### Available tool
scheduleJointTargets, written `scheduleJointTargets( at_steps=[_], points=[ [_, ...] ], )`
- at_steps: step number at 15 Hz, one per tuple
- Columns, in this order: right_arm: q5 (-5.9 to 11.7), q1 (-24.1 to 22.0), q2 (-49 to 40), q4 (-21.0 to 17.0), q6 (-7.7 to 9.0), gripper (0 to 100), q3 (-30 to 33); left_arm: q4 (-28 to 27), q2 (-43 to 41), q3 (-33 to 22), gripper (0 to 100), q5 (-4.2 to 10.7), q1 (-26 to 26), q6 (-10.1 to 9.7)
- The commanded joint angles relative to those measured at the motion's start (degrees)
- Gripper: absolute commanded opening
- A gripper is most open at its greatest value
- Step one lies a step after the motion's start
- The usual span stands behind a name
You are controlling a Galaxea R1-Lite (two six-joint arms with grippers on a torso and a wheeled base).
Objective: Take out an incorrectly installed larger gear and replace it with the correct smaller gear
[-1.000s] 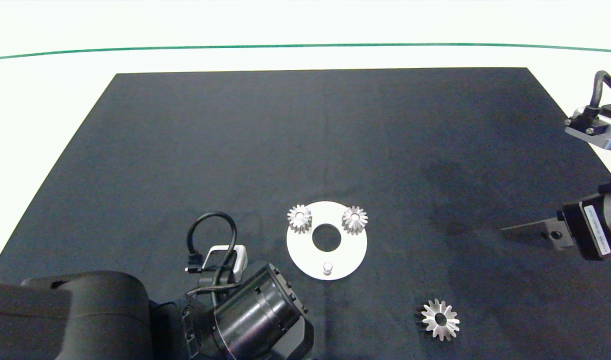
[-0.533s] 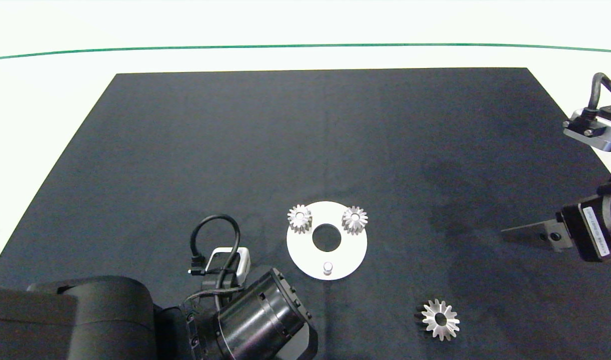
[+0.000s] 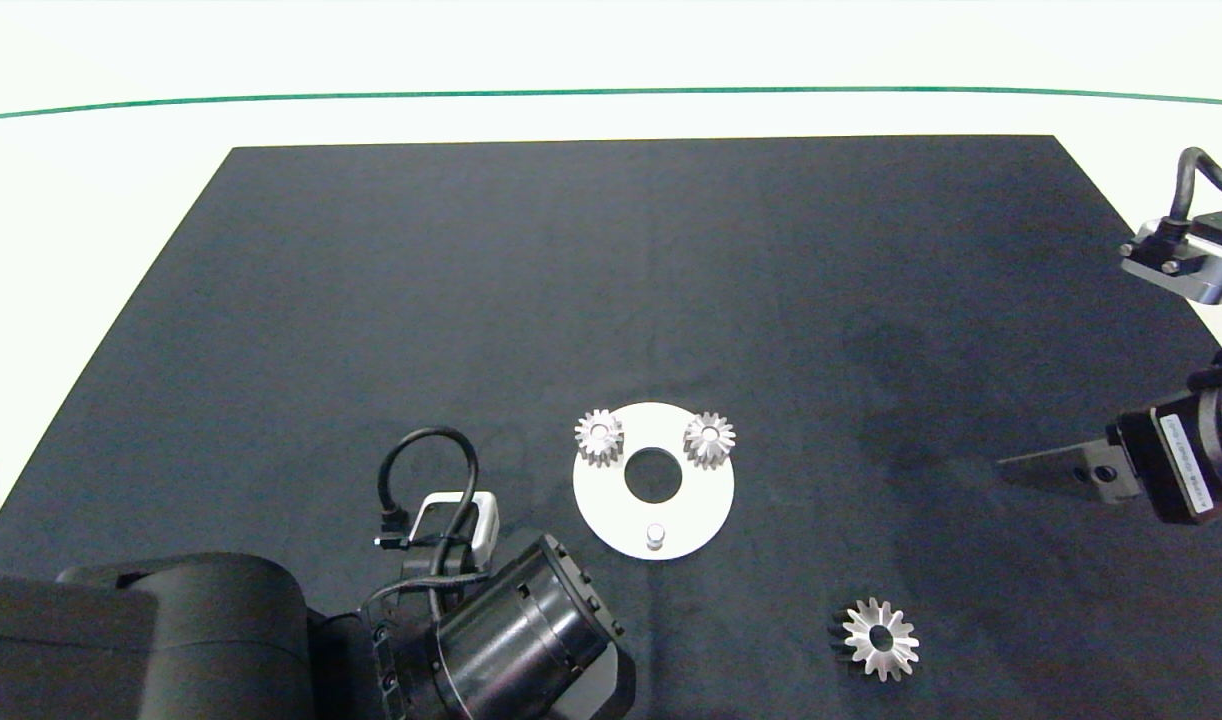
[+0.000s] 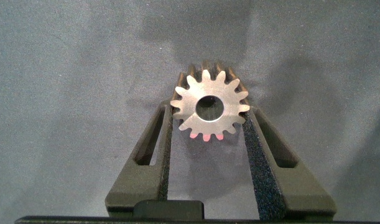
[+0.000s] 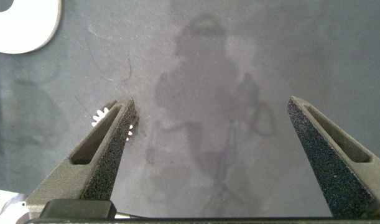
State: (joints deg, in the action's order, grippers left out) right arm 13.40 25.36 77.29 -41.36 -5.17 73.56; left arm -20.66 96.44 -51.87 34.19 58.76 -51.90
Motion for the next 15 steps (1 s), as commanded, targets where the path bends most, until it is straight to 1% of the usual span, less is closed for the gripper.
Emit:
scheduleJointTargets(
  at_steps=[1, 5, 7, 9, 12, 13, 14, 15],
  points=[
    [0.14, 0.13, -0.38, 0.49, -0.02, 100, -0.43, -0.17, -0.29, 0.02, 26, 0.43, -0.14, -0.40],
    [0.14, 0.31, -1.09, 0.58, 0.07, 100, -0.43, -0.25, -0.73, -0.25, 18, 0.17, -0.22, -0.40],
    [-0.21, 0.92, -1.26, 0.58, 0.07, 100, -0.43, -0.43, -0.73, -0.16, 14, 0.17, -0.22, -0.31],
    [-0.30, 0.92, -1.61, 0.58, 0.07, 100, -0.43, -0.52, -1.61, 0.19, 13, 0.17, -0.22, -0.58],
    [-0.48, 1.27, -2.41, 0.58, 0.07, 100, -0.43, -0.61, -3.28, 0.54, 13, 0.17, -0.49, 0.13],
    [-0.48, 2.42, -2.76, 0.49, 0.16, 100, -0.43, -1.22, -4.33, -0.25, 13, 0.17, -0.58, 2.59],
    [-0.21, 2.59, -2.49, 0.49, 0.25, 100, -0.43, -2.36, -5.21, -1.83, 13, 0.17, -0.75, 4.70],
    [0.05, 2.50, -2.32, 0.49, 0.25, 100, -0.43, -4.56, -5.21, -4.91, 13, 0.17, -0.93, 6.02]
  ],
)
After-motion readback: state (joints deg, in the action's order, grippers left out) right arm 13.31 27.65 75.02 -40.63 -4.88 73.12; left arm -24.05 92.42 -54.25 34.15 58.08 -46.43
